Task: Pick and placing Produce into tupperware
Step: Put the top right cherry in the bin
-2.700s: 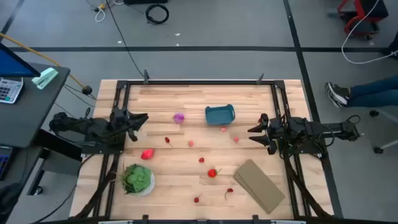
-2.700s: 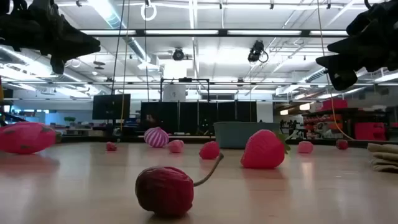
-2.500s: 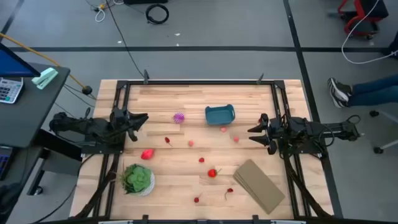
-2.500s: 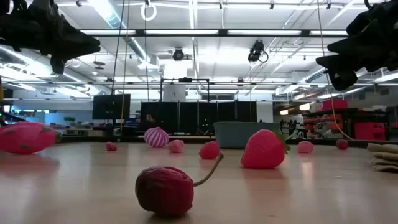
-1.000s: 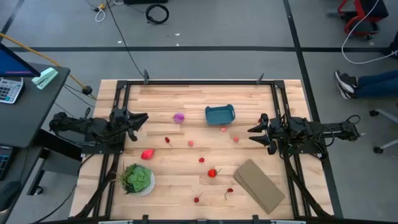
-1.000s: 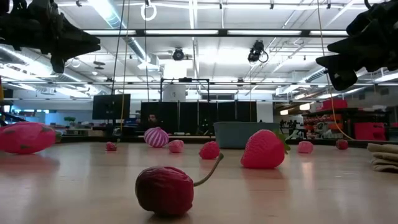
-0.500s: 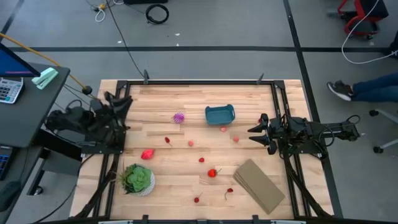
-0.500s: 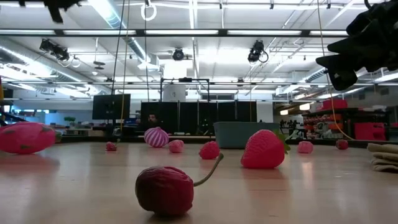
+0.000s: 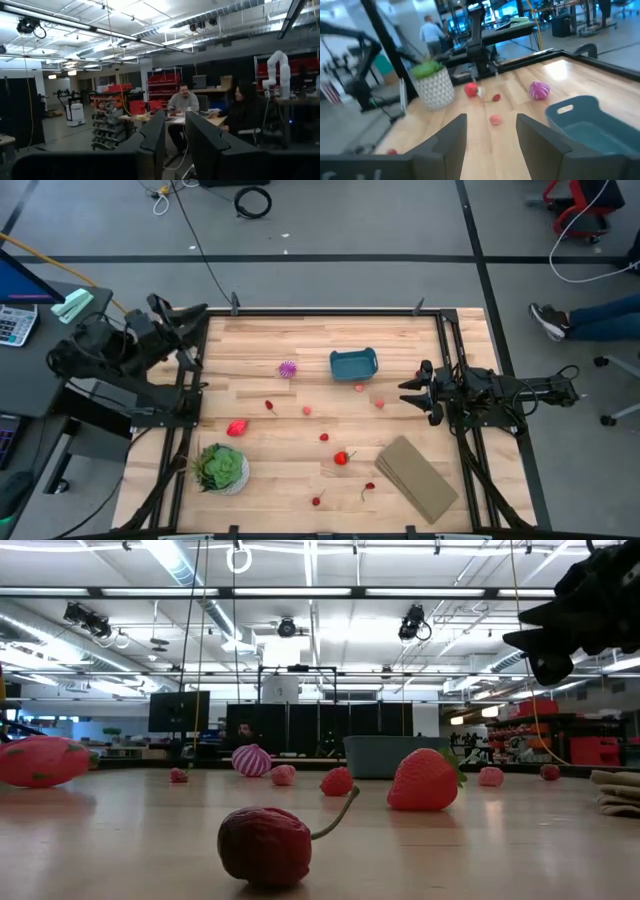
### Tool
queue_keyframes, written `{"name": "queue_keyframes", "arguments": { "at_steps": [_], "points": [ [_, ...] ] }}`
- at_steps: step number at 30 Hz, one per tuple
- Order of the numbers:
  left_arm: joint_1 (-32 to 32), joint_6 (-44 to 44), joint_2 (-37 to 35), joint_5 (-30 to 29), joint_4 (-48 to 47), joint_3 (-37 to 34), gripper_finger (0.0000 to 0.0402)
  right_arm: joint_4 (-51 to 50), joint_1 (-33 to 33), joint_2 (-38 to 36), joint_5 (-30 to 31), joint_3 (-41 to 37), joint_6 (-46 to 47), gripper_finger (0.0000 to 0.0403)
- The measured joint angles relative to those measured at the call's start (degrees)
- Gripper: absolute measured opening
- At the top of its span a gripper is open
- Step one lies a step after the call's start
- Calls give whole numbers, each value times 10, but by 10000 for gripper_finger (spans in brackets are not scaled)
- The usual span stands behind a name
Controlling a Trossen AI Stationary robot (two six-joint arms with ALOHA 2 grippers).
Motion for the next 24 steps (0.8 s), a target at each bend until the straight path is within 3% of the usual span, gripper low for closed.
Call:
{"name": "queue_keyframes", "arguments": {
  "at_steps": [4,6,8,10,14,20,24],
  "points": [
    [0,-39,34,0,-1,51,82,66,0,0,0,0,208,180],
    [0,-14,44,0,1,70,84,81,0,0,2,0,313,180],
    [0,52,53,0,2,87,86,90,0,0,36,0,354,180],
    [0,95,55,-3,1,97,88,90,0,0,102,0,353,180],
    [0,65,53,-4,7,101,89,96,0,0,207,0,351,180],
    [0,66,53,-4,9,101,79,102,0,3,193,3,311,180],
    [0,20,64,-5,11,101,79,107,-1,16,184,69,257,177]
  ]
}}
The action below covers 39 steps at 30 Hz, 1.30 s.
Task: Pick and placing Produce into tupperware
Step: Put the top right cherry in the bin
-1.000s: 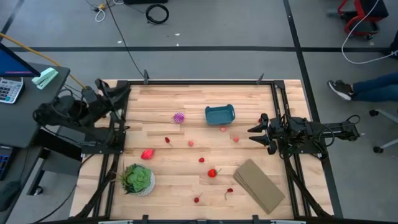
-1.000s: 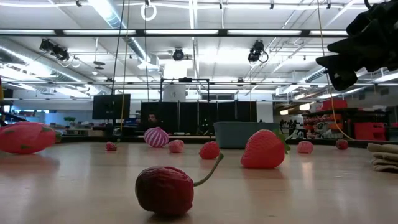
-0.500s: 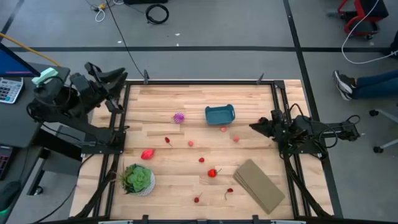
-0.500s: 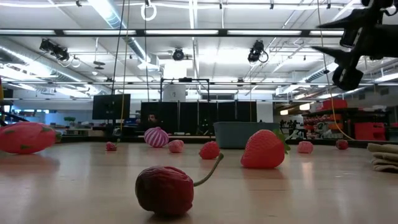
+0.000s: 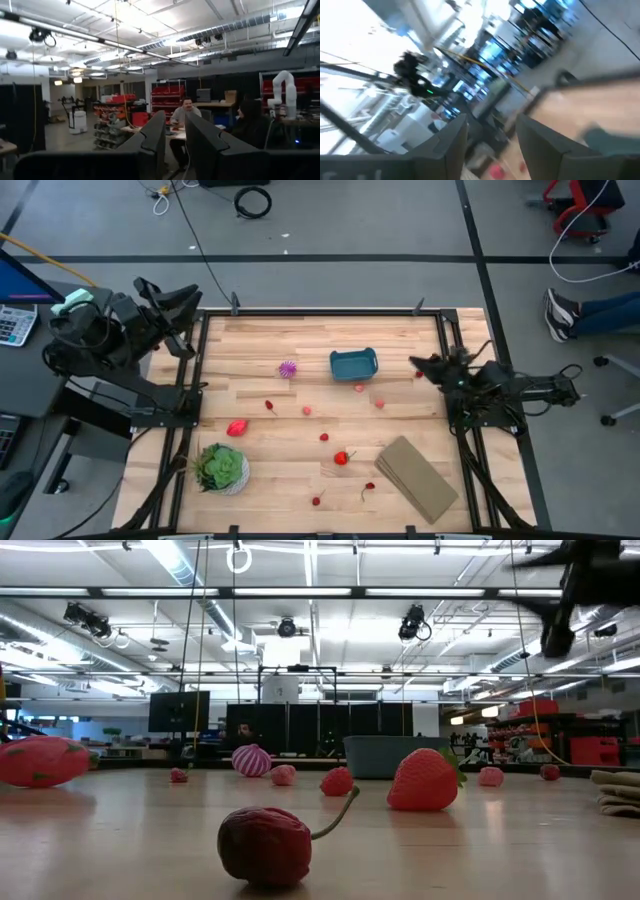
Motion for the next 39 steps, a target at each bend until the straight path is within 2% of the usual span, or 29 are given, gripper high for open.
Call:
{"name": "queue_keyframes", "arguments": {
  "at_steps": [3,6,8,12,15,17,21,25,28,32,35,39],
  "points": [
    [0,32,3,0,1,0,81,0,0,40,-48,98,-75,173],
    [0,42,4,0,2,0,82,-39,2,123,-104,225,-164,171],
    [0,42,4,0,3,0,81,-155,5,203,-130,316,-208,170],
    [0,42,4,-2,1,0,81,-486,5,380,-131,474,-270,170],
    [0,42,4,-2,-8,0,82,-689,5,505,-105,554,-312,170],
    [0,43,4,-2,-16,0,81,-770,5,577,-92,588,-308,170],
    [0,42,4,-2,-25,0,76,-847,5,687,-109,615,-323,170],
    [0,28,4,-2,-40,0,73,-859,5,760,-155,605,-358,170],
    [0,10,5,-2,-60,0,75,-860,0,801,-157,585,-386,170],
    [0,9,5,-2,-77,0,73,-860,-33,823,-143,556,-430,169],
    [0,-3,9,-2,-76,0,68,-858,-87,816,-146,527,-484,169],
    [0,-3,11,-2,-75,0,64,-841,-181,798,-210,493,-535,169]
  ]
}}
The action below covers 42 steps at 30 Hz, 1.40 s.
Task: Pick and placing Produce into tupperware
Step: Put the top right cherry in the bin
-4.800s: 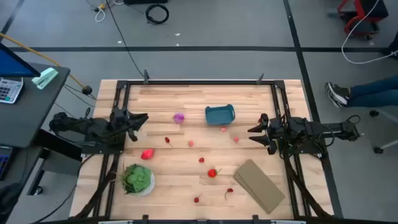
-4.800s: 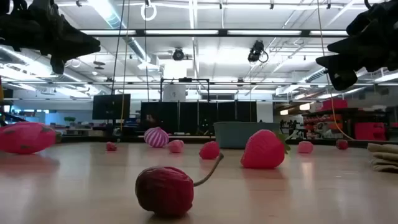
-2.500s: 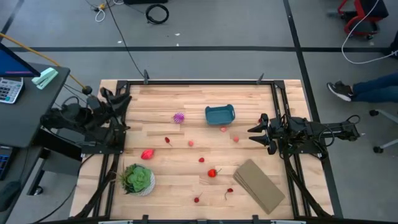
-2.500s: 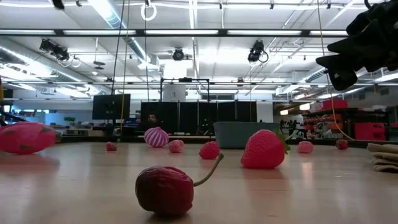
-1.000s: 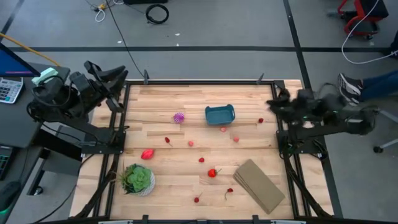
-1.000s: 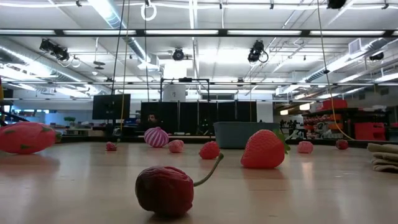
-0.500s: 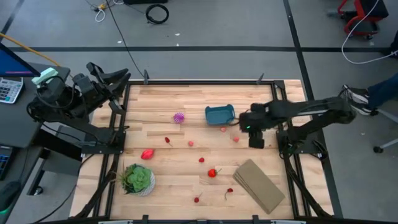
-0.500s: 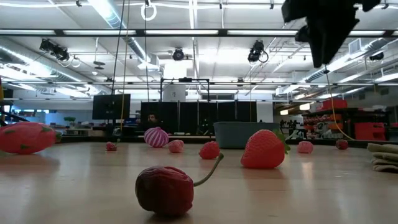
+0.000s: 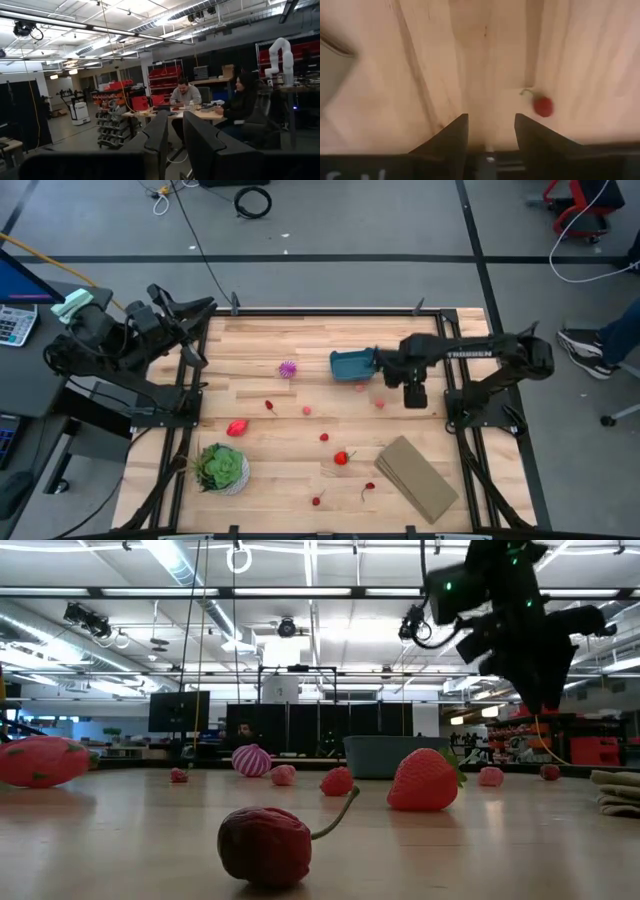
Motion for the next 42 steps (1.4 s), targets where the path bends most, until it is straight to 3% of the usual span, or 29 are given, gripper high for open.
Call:
{"name": "queue_keyframes", "arguments": {
  "at_steps": [4,9,14,24,42],
  "points": [
    [0,0,5,0,0,0,65,41,-67,-4,-20,-28,-45,169],
    [0,0,10,0,0,0,64,74,-103,2,-16,-66,-90,169],
    [0,0,21,0,1,0,56,124,-107,1,-12,-110,-95,169],
    [0,5,31,0,1,0,54,200,-107,1,59,-163,-89,169],
    [0,1,30,0,2,0,52,262,-150,1,78,-197,-102,157]
  ]
}}
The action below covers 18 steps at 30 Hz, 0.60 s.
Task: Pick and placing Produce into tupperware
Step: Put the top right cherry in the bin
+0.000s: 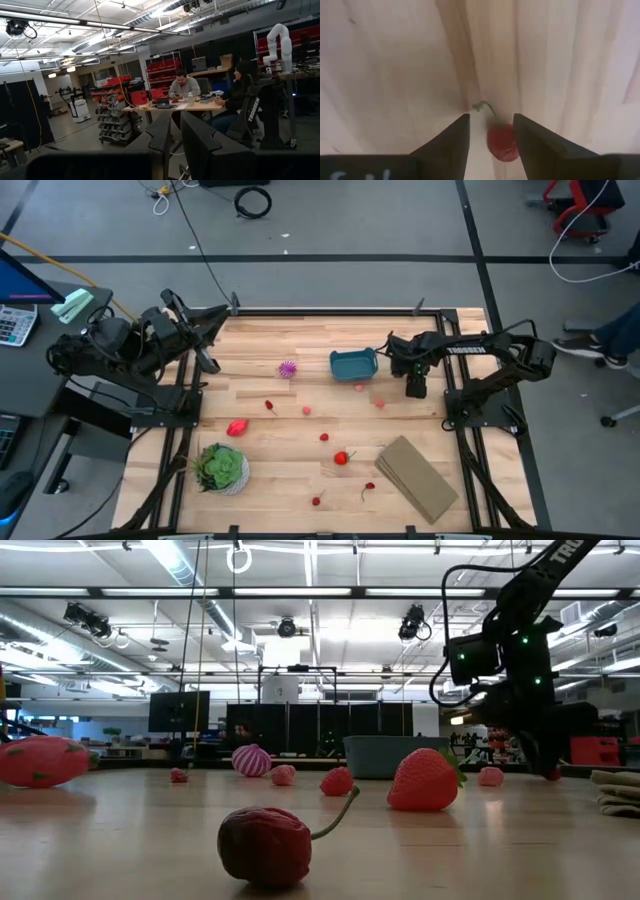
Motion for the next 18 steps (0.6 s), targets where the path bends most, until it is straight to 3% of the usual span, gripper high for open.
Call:
{"name": "queue_keyframes", "arguments": {
  "at_steps": [10,16,18],
  "points": [
    [0,1,0,0,0,0,51,23,-6,0,-6,-3,-3,112],
    [0,1,0,0,0,0,52,29,-6,0,-6,-3,-3,22],
    [0,1,0,0,0,0,52,29,-6,0,-10,-3,-2,9]
  ]
}}
